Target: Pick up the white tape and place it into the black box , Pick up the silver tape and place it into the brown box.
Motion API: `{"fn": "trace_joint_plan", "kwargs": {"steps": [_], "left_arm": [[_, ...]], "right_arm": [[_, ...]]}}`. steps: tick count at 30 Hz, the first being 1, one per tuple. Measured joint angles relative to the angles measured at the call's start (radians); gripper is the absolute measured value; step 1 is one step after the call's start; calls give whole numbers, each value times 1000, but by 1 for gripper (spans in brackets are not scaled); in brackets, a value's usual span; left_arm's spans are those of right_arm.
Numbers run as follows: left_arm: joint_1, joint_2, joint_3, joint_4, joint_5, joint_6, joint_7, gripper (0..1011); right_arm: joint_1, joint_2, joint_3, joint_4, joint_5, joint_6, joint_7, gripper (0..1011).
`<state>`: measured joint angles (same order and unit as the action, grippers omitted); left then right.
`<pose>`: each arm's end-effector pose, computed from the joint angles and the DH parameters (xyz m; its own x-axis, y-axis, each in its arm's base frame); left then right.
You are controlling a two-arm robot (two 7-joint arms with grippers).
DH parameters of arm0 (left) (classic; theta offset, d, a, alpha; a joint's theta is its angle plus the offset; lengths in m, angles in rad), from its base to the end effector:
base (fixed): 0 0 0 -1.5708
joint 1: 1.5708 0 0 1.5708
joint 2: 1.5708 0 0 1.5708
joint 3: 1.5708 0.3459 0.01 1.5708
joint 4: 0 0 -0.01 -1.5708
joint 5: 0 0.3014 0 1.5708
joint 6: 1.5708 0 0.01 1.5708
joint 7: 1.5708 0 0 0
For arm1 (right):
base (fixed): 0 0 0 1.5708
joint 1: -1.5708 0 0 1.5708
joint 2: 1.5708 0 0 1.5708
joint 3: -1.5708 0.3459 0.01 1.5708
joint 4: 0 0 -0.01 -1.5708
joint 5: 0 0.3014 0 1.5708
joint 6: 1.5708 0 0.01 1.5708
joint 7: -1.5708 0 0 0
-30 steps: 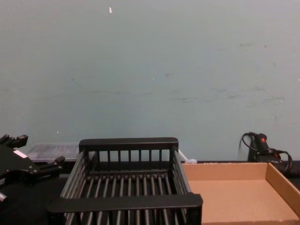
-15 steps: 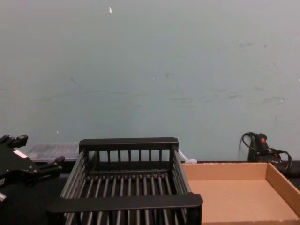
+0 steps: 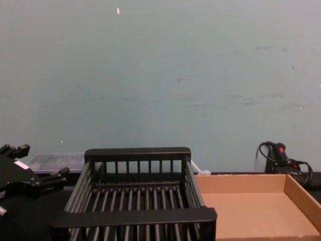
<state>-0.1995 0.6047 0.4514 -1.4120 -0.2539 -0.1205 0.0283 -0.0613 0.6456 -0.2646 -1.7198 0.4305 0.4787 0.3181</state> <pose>0.3602 0.1164 -0.3459 0.2923 0.8803 0.3738 -0.9553 0.2873 0.0703 0.2883 -0.1207 -0.3203 0.5512 -0.8344 -0.0065 0.6877 0.4587 -0.5627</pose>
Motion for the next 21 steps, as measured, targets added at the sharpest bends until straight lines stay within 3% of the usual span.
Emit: {"fn": "trace_joint_plan", "kwargs": {"steps": [3,21], "left_arm": [[0,0,0,0,0,0,0,1001],[0,0,0,0,0,0,0,1001]], "right_arm": [[0,0,0,0,0,0,0,786],[0,0,0,-1,0,0,0,198]]}}
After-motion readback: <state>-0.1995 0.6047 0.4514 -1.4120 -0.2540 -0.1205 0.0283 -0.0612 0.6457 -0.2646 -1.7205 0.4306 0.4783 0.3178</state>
